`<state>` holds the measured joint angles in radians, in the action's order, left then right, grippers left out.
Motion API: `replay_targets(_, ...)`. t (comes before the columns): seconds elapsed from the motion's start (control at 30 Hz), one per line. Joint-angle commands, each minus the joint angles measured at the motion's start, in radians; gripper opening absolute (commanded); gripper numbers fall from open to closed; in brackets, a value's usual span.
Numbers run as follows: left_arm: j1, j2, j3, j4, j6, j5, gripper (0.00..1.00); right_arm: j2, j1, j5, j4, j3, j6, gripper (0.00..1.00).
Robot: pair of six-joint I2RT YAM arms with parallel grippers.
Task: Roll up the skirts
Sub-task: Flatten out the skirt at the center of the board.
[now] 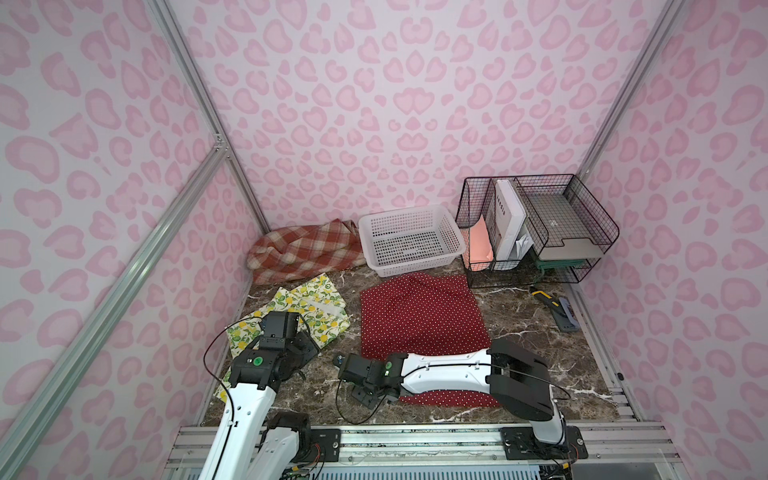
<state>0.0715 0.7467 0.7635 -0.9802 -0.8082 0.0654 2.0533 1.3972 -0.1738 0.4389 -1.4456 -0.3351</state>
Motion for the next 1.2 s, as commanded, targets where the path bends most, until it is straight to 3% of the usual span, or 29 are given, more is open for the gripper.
replay_targets(0.0, -0.003, 0.000, 0.011, 0.008, 0.022, -0.006, 0.65, 0.020, 0.006, -0.095, 0.028, -0.010, 0.022, 0.39)
replay_targets(0.2, -0.009, 0.006, 0.020, 0.006, 0.029, -0.003, 0.65, 0.038, 0.006, -0.097, 0.035, 0.005, 0.014, 0.30)
replay_targets(0.4, -0.015, 0.014, 0.035, 0.006, 0.037, 0.002, 0.65, 0.028, 0.011, -0.005, 0.005, 0.008, 0.014, 0.01)
replay_targets(0.7, -0.032, 0.047, 0.118, 0.002, 0.083, 0.029, 0.66, 0.029, 0.045, 0.172, 0.058, -0.158, -0.002, 0.00)
replay_targets(0.73, -0.033, 0.054, 0.127, 0.005, 0.087, 0.030, 0.66, 0.034, 0.042, 0.160, 0.059, -0.171, -0.015, 0.03)
replay_targets(0.8, -0.037, 0.069, 0.139, 0.011, 0.090, 0.025, 0.66, 0.062, 0.029, 0.152, 0.090, -0.203, -0.033, 0.30)
replay_targets(0.83, -0.038, 0.076, 0.145, 0.012, 0.090, 0.022, 0.66, 0.072, 0.020, 0.155, 0.105, -0.209, -0.025, 0.37)
replay_targets(1.07, -0.043, 0.124, 0.142, 0.064, 0.087, -0.003, 0.69, -0.085, -0.102, 0.104, 0.131, -0.114, 0.032, 0.53)
replay_targets(1.17, -0.042, 0.161, 0.136, 0.110, 0.071, -0.042, 0.68, -0.163, -0.214, -0.034, 0.130, -0.048, 0.038, 0.52)
